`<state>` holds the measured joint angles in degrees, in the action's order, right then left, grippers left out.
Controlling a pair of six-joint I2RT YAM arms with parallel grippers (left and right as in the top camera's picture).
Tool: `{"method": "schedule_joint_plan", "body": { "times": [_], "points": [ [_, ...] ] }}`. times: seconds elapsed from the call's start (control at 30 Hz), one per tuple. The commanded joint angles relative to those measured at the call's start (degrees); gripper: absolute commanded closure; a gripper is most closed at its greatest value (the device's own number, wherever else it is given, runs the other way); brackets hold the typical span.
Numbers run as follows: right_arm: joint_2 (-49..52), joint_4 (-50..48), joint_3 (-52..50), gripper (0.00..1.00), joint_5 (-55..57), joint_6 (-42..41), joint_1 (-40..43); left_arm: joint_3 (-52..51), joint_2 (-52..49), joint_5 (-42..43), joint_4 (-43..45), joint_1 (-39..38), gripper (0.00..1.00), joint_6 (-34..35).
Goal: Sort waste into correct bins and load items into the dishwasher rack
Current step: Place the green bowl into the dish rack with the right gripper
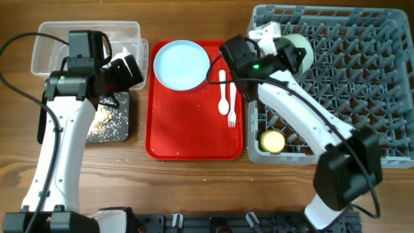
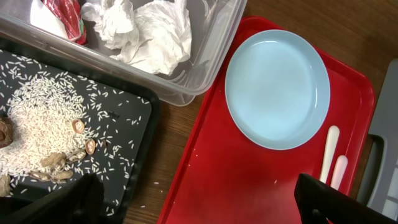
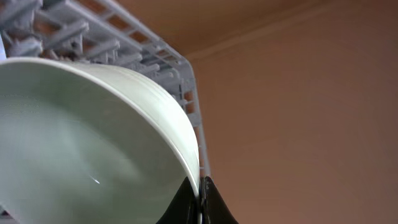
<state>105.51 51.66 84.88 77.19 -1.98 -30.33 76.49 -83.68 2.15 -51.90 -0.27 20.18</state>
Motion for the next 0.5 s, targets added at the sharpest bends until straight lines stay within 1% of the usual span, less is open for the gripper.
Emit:
{"method": "schedule_joint_plan", "body": {
  "times": [0.0,0.13,0.2,0.33,0.47],
  "points": [
    [2.01,0.52,-0.15,0.96,2.93,3.65,-0.24,0.63,0.0,-0.74,-0.07,-0.2,0.0,-0.48],
    [2.4,3.96,-0.15,0.96,-6.47,2.97,-0.24,0.63,0.0,-0.74,-0.07,-0.2,0.0,-0.46],
    [2.4,5.77,-0.15,0.96,-8.98,1.11,-0.24,0.63,0.0,-0.74,-0.07,-0.2,0.0,-0.48],
    [2.64,8.52,-0.15,0.96,-9.14,-4.52,-0.24,0.63,0.0,-0.74,-0.07,-0.2,0.0,-0.48],
    [2.71,8.68,-0.15,0.96,-9.77,-5.68,-0.24,0.63,0.0,-0.74,-0.07,-0.2,0.0,-0.48]
  ]
}}
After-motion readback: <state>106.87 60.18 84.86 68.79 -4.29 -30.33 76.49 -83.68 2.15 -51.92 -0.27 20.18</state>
